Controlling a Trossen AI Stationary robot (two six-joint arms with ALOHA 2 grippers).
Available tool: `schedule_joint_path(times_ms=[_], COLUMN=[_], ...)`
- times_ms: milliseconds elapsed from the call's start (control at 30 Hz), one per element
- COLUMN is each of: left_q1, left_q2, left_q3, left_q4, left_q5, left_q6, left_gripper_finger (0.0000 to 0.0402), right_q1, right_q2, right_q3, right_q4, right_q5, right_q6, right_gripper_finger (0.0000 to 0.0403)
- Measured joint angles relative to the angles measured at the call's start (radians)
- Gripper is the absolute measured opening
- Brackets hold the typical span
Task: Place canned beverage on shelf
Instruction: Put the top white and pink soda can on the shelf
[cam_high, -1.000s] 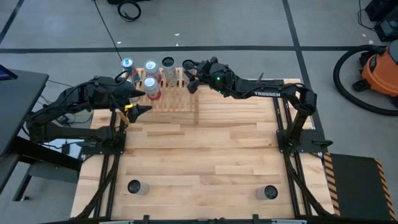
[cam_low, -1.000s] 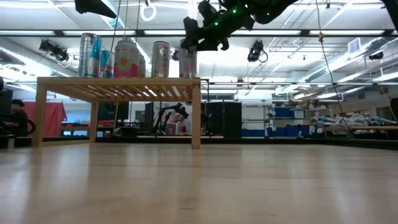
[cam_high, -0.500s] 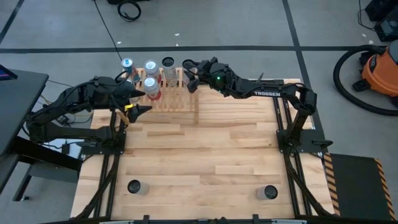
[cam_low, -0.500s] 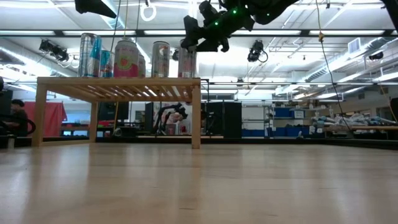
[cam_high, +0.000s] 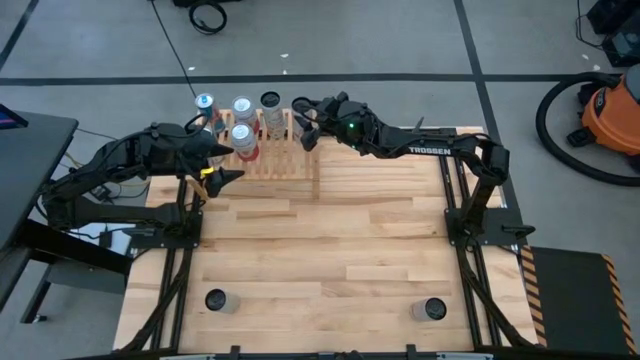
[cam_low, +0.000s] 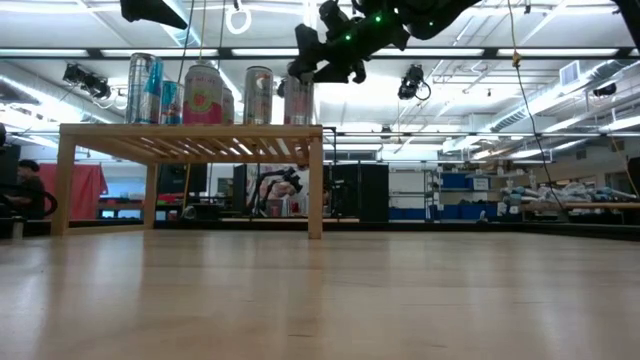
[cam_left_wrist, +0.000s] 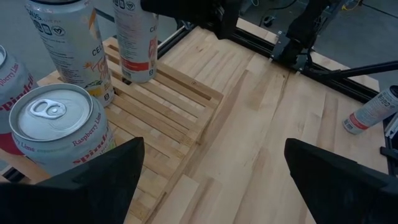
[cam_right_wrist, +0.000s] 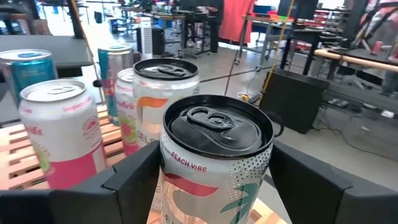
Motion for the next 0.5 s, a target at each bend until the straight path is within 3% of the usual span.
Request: schedule_joint_path(times_ms=[500], left_q1=[0.000], left_q2=[0.000], left_q3=[0.000], left_q4=[0.000], left_q5=[0.000], left_q6=[0.000], left_gripper_finger=[0.0389], right_q1=[-0.003], right_q2=[0.000], right_q3=[0.000], right_q4=[0.001], right_q5=[0.026], right_q6=[0.019], right_gripper_finger=[0.0298])
